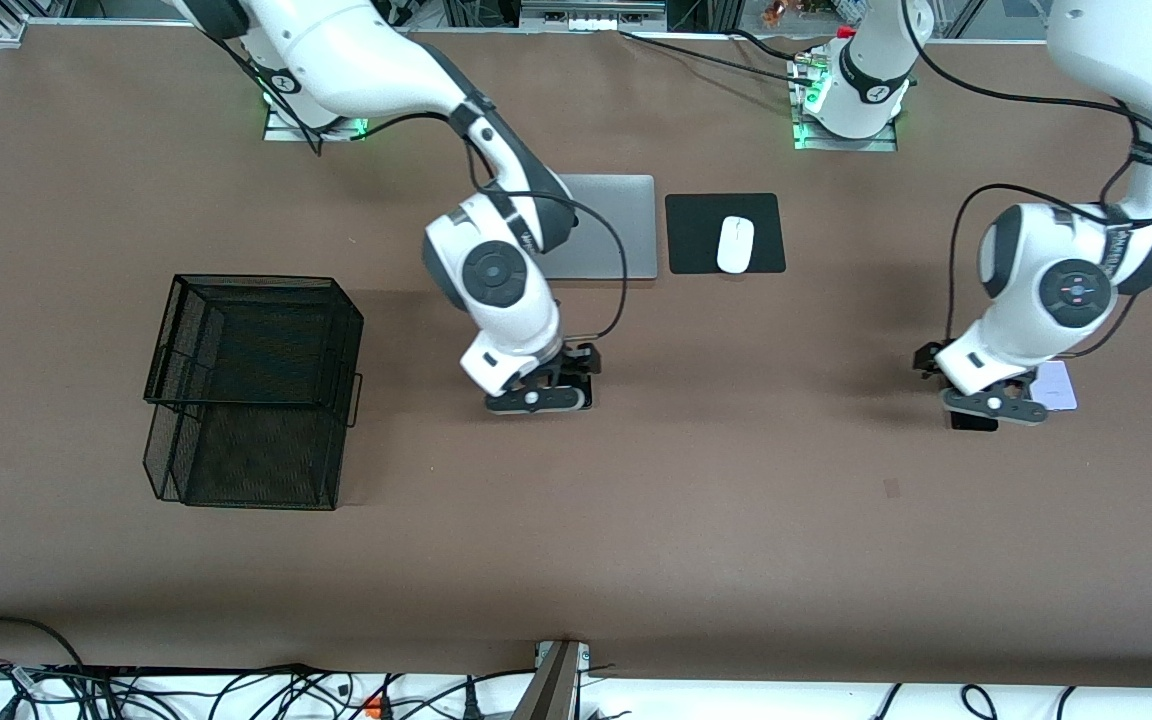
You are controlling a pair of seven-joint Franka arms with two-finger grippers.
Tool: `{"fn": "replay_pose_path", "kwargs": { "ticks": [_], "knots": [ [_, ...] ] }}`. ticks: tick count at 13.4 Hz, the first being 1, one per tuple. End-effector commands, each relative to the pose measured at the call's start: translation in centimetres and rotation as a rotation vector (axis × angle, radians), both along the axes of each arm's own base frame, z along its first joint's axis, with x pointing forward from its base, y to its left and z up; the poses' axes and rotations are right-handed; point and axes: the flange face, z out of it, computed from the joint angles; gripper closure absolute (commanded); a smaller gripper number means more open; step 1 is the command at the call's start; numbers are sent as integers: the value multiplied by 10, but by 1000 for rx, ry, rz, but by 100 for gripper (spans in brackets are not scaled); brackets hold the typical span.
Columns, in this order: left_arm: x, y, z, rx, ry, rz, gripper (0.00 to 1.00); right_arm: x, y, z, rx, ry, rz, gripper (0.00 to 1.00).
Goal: Place phones with both arms
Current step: 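Grasp the flip phone with the right gripper while the left gripper reaches the tall phone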
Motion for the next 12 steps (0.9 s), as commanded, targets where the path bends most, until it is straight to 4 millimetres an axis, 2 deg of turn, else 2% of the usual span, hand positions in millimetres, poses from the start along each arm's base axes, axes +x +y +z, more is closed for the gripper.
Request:
{"fn": "replay_pose_path", "kwargs": {
  "ticks": [1,3,4,7,9,12],
  "knots": [
    [-12,26,1,-1,-24,18,0,-5,15,-25,-32,-37,29,0],
    [-20,56,-16,-22,-70,78,0,-11,19,-41,-70,-48,51,0],
    [-21,62,-26,-27,-71,88,0,-13,20,-46,-85,-54,63,0],
    [-22,71,-51,-52,-92,126,0,-19,26,-64,-95,-74,83,0],
    [-21,63,-55,-99,-96,189,0,-20,27,-71,-102,-78,79,0],
    [-23,67,-66,-111,-99,199,0,-22,27,-78,-112,-87,91,0]
  ]
}}
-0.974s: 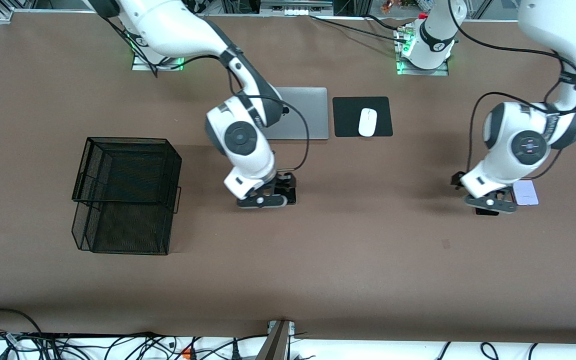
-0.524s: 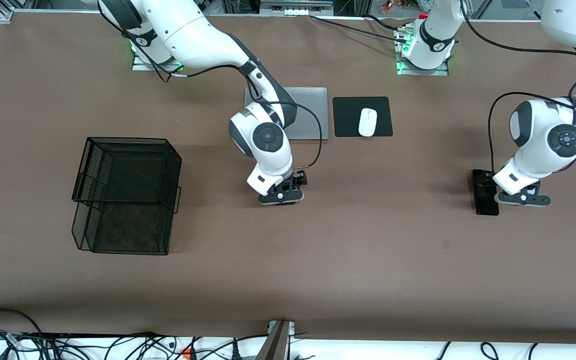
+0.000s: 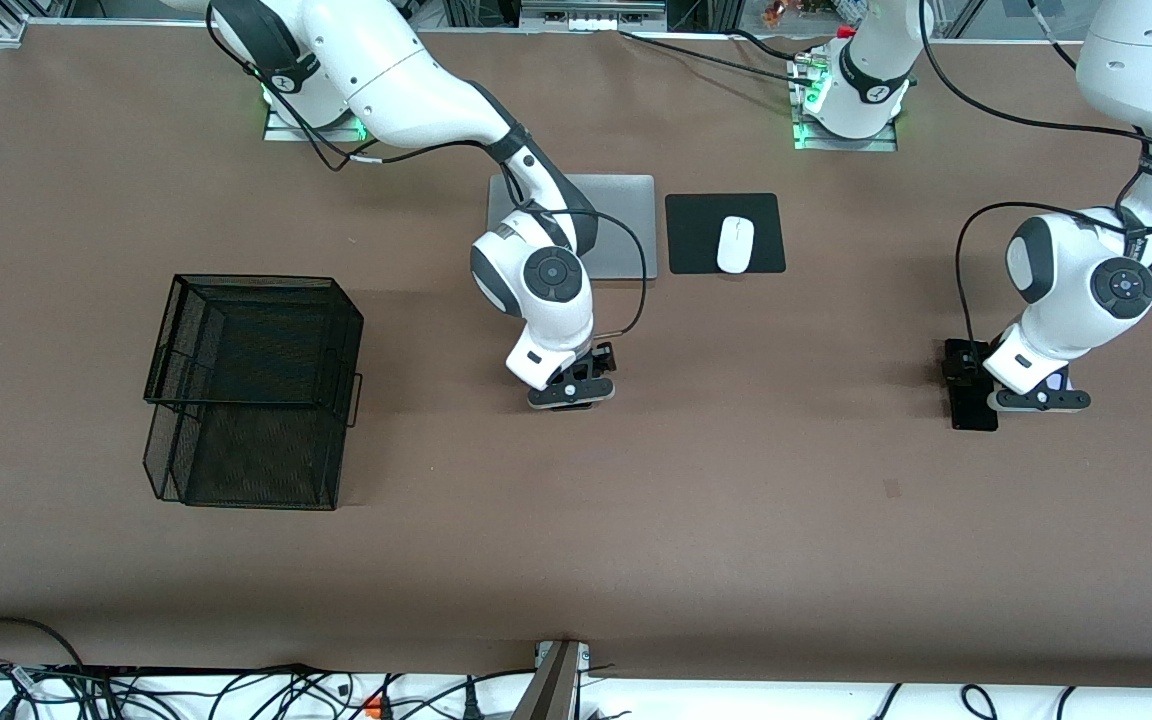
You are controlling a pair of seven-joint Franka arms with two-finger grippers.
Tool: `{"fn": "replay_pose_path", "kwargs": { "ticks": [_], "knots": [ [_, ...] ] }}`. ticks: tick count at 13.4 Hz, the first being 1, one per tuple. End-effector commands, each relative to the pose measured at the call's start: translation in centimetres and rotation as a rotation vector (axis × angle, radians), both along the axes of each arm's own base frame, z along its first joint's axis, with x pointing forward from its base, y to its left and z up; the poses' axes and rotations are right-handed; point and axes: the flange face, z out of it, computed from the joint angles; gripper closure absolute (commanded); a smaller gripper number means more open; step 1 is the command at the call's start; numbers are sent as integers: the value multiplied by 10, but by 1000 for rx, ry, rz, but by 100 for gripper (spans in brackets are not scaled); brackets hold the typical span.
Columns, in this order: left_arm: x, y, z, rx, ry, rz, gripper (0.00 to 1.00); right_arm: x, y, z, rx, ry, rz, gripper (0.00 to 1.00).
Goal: Place phones with both arms
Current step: 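Grasp the flip phone with the right gripper while the left gripper reaches the tall phone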
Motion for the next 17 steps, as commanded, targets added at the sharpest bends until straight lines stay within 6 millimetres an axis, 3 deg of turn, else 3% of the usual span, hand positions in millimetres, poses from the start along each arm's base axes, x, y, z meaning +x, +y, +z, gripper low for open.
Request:
{"fn": "replay_pose_path", "kwargs": {
  "ticks": [1,6,7,8,11,12,14,17],
  "knots": [
    [0,5,-5,-16,-13,13,0,4,3,-4,-10,-36,-1,0],
    [-3,19,-17,-47,-19,-86,0,5,3,-12,-14,-53,7,0],
    [-2,19,-21,-86,-27,-74,0,5,4,-11,-9,-62,-1,7],
    [-3,21,-23,-120,-36,-59,0,6,4,-9,-8,-70,-2,51],
    [2,16,-24,-136,-44,-52,0,12,0,1,-2,-75,-20,97],
    [2,17,-25,-135,-42,-52,0,19,-6,11,-12,-88,-26,99],
    [2,15,-26,-131,-40,-67,0,36,-30,66,-65,-80,-67,98],
    [8,7,-29,-95,-30,-162,0,70,-116,185,-146,-51,-213,96]
  ]
}}
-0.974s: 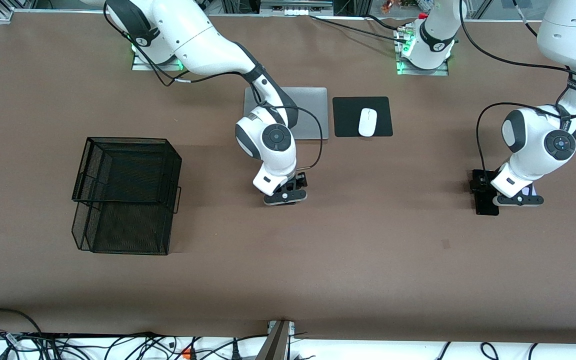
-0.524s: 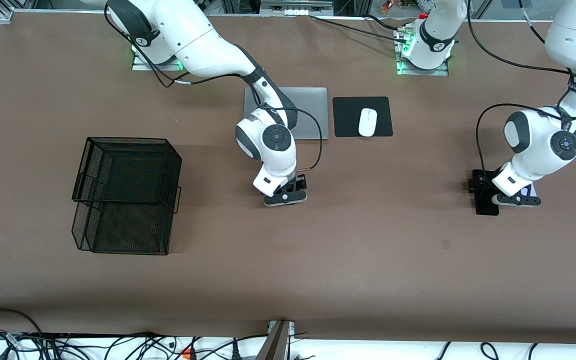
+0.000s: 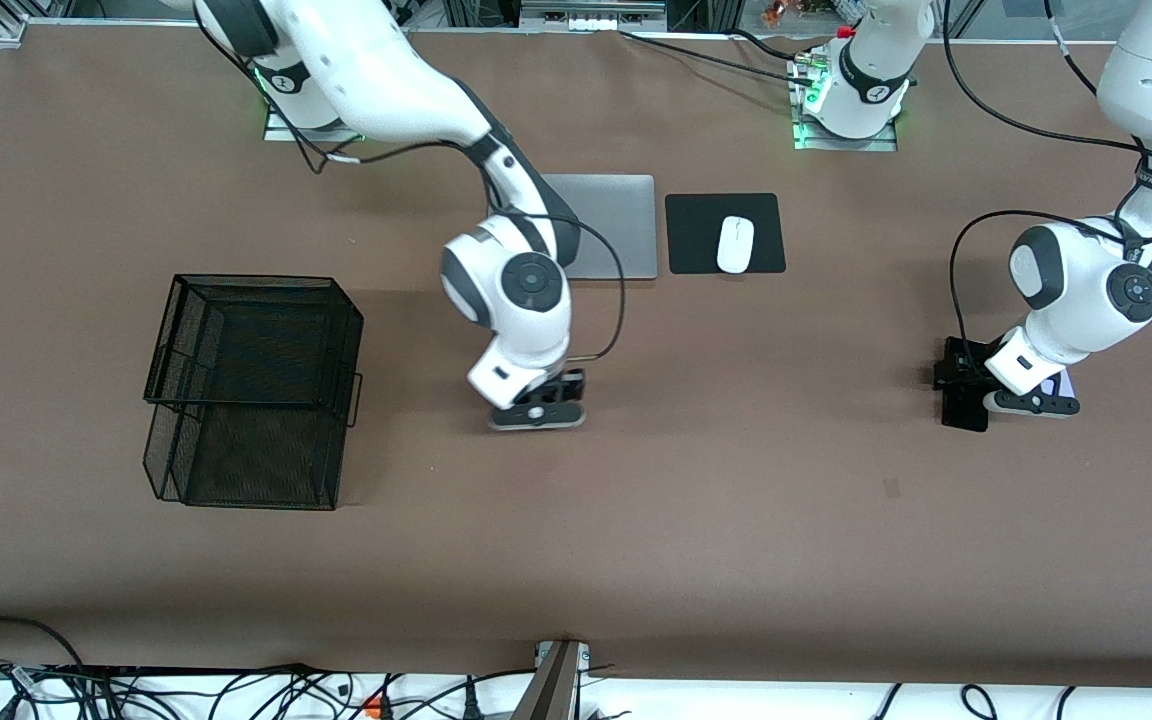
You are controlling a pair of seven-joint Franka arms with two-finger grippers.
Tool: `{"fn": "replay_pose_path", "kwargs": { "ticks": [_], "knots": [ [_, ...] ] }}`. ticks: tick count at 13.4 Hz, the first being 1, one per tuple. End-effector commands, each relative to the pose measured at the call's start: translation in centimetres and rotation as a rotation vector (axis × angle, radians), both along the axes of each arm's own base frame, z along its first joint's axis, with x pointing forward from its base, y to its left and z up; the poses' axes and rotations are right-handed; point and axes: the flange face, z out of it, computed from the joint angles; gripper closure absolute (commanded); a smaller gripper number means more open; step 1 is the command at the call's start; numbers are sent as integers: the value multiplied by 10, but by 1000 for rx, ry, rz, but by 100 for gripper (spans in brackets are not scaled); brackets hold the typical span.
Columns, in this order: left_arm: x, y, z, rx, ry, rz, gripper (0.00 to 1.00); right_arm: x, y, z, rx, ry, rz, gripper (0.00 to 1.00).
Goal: Place phones with both arms
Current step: 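Lower the flip phone into the basket while the left gripper grasps the tall phone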
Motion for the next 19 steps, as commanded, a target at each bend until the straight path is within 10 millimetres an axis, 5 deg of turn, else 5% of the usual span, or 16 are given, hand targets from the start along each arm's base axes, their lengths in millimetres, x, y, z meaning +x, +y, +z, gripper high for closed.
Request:
{"fn": "replay_pose_path", "kwargs": {
  "ticks": [1,4,7,10,14,19],
  "knots": [
    [6,0,-6,28,-1,-77,0,15,-86,111,-24,39,-116,96],
    [5,2,-9,32,4,-85,0,19,-207,178,-4,138,-89,96],
    [4,6,-9,47,6,-115,0,-5,-323,190,-5,213,-62,97],
    [3,6,-9,47,7,-105,54,-36,-399,149,33,225,-58,99],
    [4,8,-8,48,6,-91,96,-66,-426,75,60,129,-62,99],
    [29,6,15,53,61,-89,100,-66,-452,40,29,110,-82,99]
  ]
}}
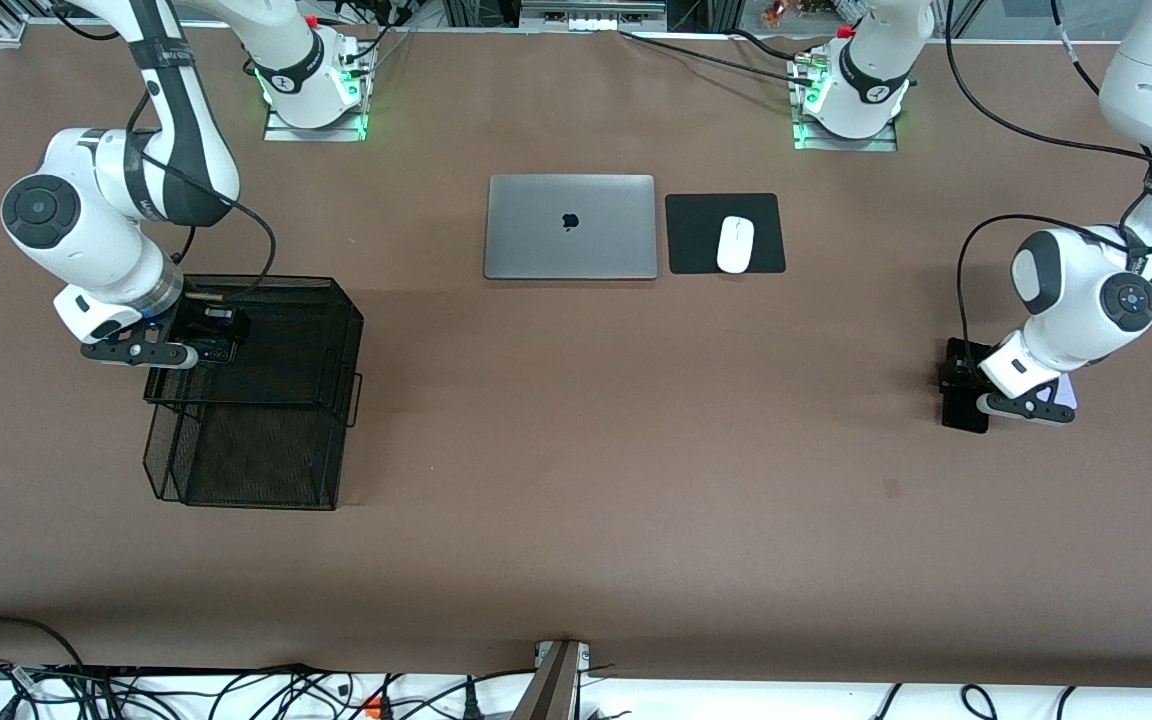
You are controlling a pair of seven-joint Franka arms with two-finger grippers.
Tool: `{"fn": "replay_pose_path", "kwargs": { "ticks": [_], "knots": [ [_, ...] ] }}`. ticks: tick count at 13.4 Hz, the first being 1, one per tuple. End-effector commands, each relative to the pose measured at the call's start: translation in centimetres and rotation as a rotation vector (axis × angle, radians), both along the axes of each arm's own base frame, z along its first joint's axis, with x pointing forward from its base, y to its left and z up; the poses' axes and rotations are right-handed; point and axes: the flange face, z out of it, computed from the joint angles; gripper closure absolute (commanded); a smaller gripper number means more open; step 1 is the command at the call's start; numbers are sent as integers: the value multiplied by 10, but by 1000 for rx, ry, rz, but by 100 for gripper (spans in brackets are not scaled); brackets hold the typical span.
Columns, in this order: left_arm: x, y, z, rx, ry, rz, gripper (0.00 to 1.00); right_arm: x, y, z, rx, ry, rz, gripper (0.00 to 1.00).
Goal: Place phones with both arms
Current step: 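Lower the flip phone into the basket while the left gripper grasps the tall phone, then set the tall phone mid-table with the left gripper while the right gripper releases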
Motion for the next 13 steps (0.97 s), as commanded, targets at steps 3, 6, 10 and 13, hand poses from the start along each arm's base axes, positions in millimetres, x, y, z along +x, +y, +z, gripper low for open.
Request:
{"fn": "replay_pose_path", "kwargs": {
  "ticks": [3,6,10,13],
  "knots": [
    [37,-9,35,21,84,-9,100,1,-18,-12,16,-26,-31,97],
    [52,-40,46,30,78,37,100,2,-19,-20,6,-12,45,97],
    [64,-131,43,34,75,140,100,1,-19,-21,7,-7,52,41],
    [75,-205,40,10,65,216,100,2,-17,-18,28,-15,34,1]
  ]
}}
